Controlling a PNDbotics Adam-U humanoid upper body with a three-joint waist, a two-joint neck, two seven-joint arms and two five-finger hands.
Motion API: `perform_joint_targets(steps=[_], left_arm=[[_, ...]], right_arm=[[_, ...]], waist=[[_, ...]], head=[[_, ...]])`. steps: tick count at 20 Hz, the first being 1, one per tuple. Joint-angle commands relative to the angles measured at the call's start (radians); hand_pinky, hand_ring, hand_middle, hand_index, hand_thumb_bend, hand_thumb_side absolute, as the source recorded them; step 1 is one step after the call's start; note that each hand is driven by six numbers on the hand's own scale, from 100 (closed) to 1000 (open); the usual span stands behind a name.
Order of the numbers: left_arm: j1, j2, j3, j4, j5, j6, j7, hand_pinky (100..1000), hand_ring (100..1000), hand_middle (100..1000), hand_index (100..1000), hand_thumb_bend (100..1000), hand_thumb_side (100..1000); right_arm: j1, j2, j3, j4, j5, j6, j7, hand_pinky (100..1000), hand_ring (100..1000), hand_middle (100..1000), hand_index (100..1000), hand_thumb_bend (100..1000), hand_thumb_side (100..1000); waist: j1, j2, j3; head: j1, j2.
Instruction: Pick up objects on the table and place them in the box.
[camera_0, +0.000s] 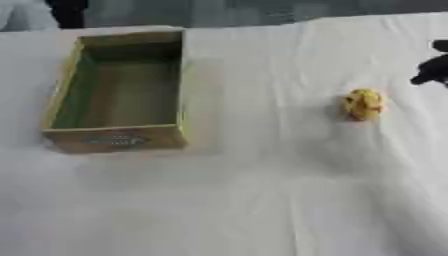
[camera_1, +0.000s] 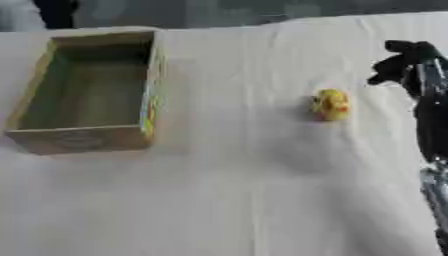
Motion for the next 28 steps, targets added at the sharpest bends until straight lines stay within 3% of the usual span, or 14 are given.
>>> perform_joint_targets(steps=[1, 4, 6, 19, 25, 28], left_arm=[[-0.006, 0.025, 0.003, -0.019, -0.002, 0.002, -0.001, 456, 511, 497, 806, 100, 972], [-0.003, 0.034, 0.005, -0.019, -0.005, 0.004, 0.001, 456, 512, 498, 806, 100, 972], [-0.001, 0.036, 0.005, -0.019, -0.006, 0.004, 0.002, 456, 512, 498, 806, 100, 972], [0.009, 0.041, 0.001, -0.019, -0.007, 0.007, -0.003, 455, 511, 497, 806, 100, 971], [0.009, 0.037, -0.004, -0.019, -0.004, 0.009, -0.006, 454, 512, 496, 805, 100, 969], [0.009, 0.036, -0.006, -0.019, -0.003, 0.01, -0.009, 454, 512, 496, 805, 100, 969]], right_arm=[[-0.016, -0.04, -0.011, -0.017, 0.051, -0.005, -0.017, 760, 608, 612, 818, 129, 976], [-0.031, -0.093, -0.046, -0.017, 0.088, -0.028, 0.011, 760, 629, 642, 831, 219, 960], [-0.036, -0.136, -0.051, -0.017, 0.114, -0.022, 0.037, 760, 644, 662, 831, 230, 959], [-0.106, -0.437, 0.035, -0.015, 0.299, 0.09, 0.222, 758, 729, 729, 875, 362, 886], [-0.128, -0.575, 0.086, 0.025, 0.385, 0.089, 0.308, 748, 736, 724, 882, 433, 838], [-0.146, -0.604, 0.105, 0.043, 0.429, 0.083, 0.351, 747, 742, 729, 883, 464, 817]], waist=[[-0.008, -0.027, 0.0], [-0.015, -0.036, -0.006], [-0.017, -0.04, -0.007], [-0.011, -0.053, -0.007], [-0.007, -0.055, 0.0], [-0.006, -0.055, 0.005]], head=[[0.0, -0.002], [0.001, 0.004], [-0.002, 0.006], [-0.012, 0.01], [-0.024, 0.007], [-0.029, 0.003]])
